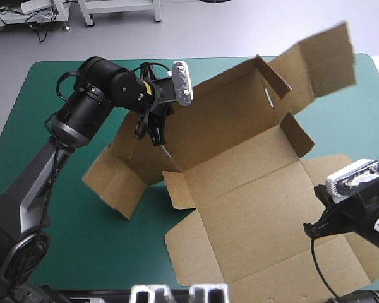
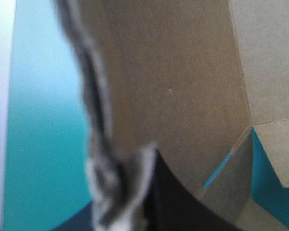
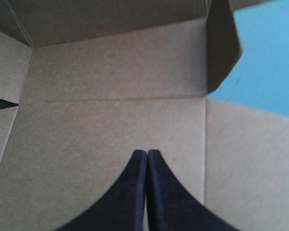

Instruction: Fold the box

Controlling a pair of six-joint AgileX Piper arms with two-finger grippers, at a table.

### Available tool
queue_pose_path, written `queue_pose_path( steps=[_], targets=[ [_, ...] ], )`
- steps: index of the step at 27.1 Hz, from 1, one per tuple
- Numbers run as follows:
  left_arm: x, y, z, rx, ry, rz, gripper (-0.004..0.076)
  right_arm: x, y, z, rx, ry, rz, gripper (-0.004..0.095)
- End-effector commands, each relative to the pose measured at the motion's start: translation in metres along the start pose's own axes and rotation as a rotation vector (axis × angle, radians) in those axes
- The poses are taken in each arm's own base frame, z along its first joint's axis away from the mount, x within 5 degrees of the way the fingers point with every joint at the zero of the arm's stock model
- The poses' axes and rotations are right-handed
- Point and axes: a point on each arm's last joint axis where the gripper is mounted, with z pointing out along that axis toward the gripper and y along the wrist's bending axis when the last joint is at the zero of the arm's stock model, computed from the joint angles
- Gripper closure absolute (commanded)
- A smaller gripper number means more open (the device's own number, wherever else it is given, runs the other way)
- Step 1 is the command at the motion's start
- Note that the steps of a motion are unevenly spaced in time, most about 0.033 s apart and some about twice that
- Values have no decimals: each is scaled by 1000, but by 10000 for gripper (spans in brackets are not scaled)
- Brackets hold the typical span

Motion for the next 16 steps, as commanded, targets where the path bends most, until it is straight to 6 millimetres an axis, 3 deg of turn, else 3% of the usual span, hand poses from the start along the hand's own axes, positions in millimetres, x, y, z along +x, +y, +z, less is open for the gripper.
queue_pose_path(
  steps=[1,11,16],
  targets=[
    [-15,-10,-45,-148,25,141,732,-39,-9,-16,61,-139,-34,926],
    [-34,-21,-60,-375,172,320,732,-125,-30,-43,156,-292,-88,926],
    [-31,-23,-64,-450,104,286,732,-157,-38,-38,161,-305,-86,926]
  ],
)
